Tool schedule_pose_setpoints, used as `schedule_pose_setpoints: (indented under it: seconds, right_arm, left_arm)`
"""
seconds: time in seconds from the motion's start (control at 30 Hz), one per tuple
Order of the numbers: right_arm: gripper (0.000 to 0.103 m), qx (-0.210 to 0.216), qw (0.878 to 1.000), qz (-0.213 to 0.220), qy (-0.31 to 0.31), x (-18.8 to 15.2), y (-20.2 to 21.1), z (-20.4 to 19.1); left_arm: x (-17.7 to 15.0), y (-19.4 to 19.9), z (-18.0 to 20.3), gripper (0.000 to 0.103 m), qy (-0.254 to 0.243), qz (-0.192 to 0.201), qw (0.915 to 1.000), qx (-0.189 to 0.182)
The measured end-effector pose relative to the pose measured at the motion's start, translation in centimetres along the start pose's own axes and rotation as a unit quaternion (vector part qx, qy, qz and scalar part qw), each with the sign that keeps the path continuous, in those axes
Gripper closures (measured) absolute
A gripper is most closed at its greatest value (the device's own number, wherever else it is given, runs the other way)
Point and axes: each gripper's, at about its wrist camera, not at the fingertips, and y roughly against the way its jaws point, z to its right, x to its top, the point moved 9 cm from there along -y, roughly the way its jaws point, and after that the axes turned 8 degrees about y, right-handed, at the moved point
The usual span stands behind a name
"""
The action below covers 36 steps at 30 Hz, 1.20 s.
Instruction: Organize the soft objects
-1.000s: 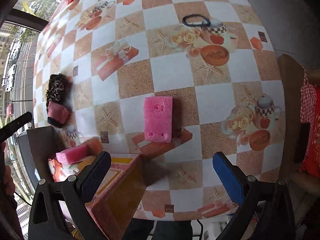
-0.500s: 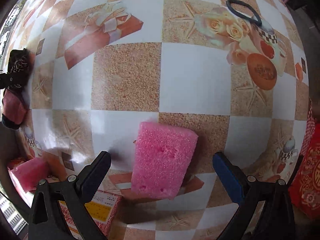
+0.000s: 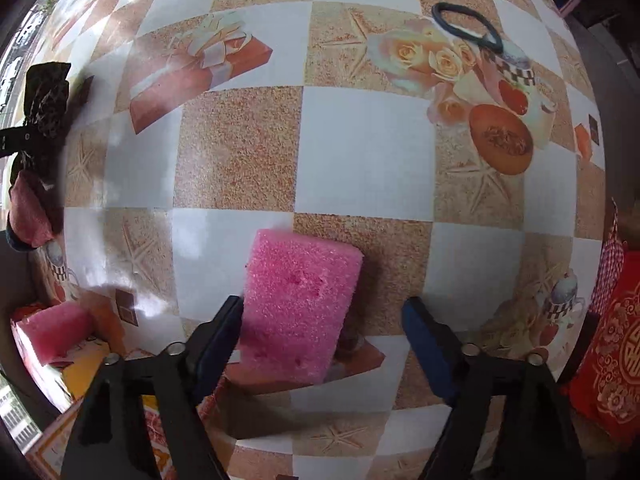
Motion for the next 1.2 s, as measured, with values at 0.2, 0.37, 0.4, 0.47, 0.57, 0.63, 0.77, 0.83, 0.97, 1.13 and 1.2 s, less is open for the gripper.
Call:
schedule_pose_setpoints:
  seconds: [0.2, 0.37, 0.4, 0.47, 0.57, 0.63, 0.77, 0.83, 0.97, 1.13, 1.2]
  right_arm:
    - [0.059, 0.078, 0.995, 0.041, -0.045, -1.5, 2.7, 2.8]
    - [0.059, 0.124, 0.986, 0.066, -0.091, -2.9, 4.9, 5.1]
    - [0.059, 0.127, 0.985, 0.069, -0.096, -3.4, 5.3, 5.5]
    - [0.059, 0.129, 0.983, 0.073, -0.105, -3.5, 5.9, 6.2]
    - [0.059, 0.132, 0.981, 0.08, -0.119, -4.9, 6.9, 7.2]
    - [0.059, 0.131, 0.98, 0.085, -0.124, -5.4, 7.5, 7.7]
    - [0.059, 0.129, 0.978, 0.098, -0.133, -6.6, 8.5, 6.5]
    - [0.059, 0.127, 0.976, 0.106, -0.139, -7.5, 9.0, 6.2]
    - [0.059, 0.123, 0.973, 0.12, -0.156, -9.3, 10.1, 5.1]
    - [0.059, 0.115, 0.968, 0.133, -0.18, -12.7, 11.6, 4.9]
    - [0.059, 0.11, 0.966, 0.136, -0.189, -14.2, 12.0, 4.8]
  left_arm:
    - [0.3, 4.2, 0.9, 0.061, -0.001, 0.057, 0.9979, -0.029]
    - [-0.1, 8.0, 2.7, 0.061, -0.007, 0.079, 0.9954, -0.055]
    - [-0.3, 8.9, 3.3, 0.061, -0.01, 0.082, 0.9948, -0.06]
    - [-0.9, 10.3, 5.4, 0.061, -0.022, 0.087, 0.9936, -0.069]
    - [-2.4, 12.6, 8.0, 0.061, -0.053, 0.095, 0.991, -0.078]
    - [-4.0, 13.8, 9.8, 0.061, -0.081, 0.101, 0.988, -0.084]
    - [-7.1, 16.2, 14.0, 0.061, -0.135, 0.112, 0.9792, -0.101]
    - [-8.6, 17.4, 16.2, 0.061, -0.157, 0.117, 0.9736, -0.117]
    - [-12.0, 19.5, 20.0, 0.061, -0.199, 0.124, 0.9612, -0.144]
    - [-17.1, 22.0, 24.0, 0.061, -0.262, 0.127, 0.9394, -0.181]
    - [-19.4, 22.7, 25.1, 0.061, -0.293, 0.126, 0.9279, -0.194]
